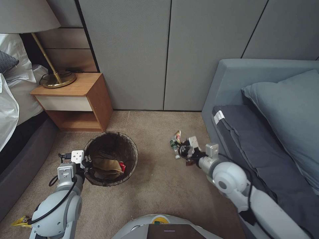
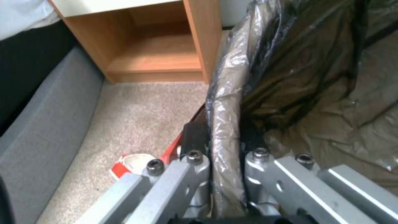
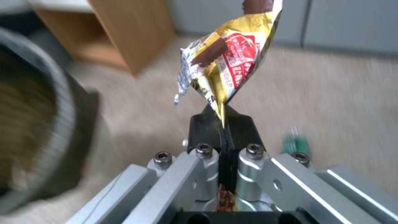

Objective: Pick up the trash bin, then pick up the garbage from the floor and place it into the trash bin.

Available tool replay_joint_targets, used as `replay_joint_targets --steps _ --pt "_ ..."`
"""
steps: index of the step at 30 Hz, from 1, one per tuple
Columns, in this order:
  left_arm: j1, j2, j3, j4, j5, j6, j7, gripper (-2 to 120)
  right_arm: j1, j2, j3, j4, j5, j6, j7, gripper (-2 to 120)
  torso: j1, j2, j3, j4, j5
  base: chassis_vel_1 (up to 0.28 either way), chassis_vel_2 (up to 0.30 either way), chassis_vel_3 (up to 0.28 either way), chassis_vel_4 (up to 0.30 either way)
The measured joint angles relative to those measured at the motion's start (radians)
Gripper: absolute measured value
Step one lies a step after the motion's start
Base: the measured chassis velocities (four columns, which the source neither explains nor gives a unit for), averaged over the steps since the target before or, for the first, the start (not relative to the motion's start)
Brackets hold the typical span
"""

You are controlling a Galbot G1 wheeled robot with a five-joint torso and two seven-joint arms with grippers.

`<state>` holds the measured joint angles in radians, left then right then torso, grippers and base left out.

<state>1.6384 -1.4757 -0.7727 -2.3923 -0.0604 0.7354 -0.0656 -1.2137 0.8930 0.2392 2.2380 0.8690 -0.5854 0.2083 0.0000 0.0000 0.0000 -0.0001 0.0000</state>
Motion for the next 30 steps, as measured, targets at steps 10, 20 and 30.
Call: replay_joint_targets --steps 10,20,30 --pt "-0.002 0.001 -0.001 0.000 0.001 0.000 0.000 4 0.298 -0.118 -0.071 0.126 0.265 0.051 -0.023 0 0.000 0.000 0.000 0.0001 0.0001 0.000 0.000 0.000 0.000" --pt "-0.008 -0.003 0.005 0.003 0.008 0.000 -0.001 4 0.727 -0.079 -0.288 0.097 0.529 0.077 -0.064 0 0.000 0.000 0.000 -0.0001 0.0000 0.000 0.000 0.000 0.000" --pt "-0.012 -0.006 0.004 0.007 0.011 0.000 -0.001 4 1.081 0.123 -0.597 -0.003 0.768 0.087 0.112 0 0.000 0.000 0.000 0.0002 -0.0006 0.000 0.000 0.000 0.000"
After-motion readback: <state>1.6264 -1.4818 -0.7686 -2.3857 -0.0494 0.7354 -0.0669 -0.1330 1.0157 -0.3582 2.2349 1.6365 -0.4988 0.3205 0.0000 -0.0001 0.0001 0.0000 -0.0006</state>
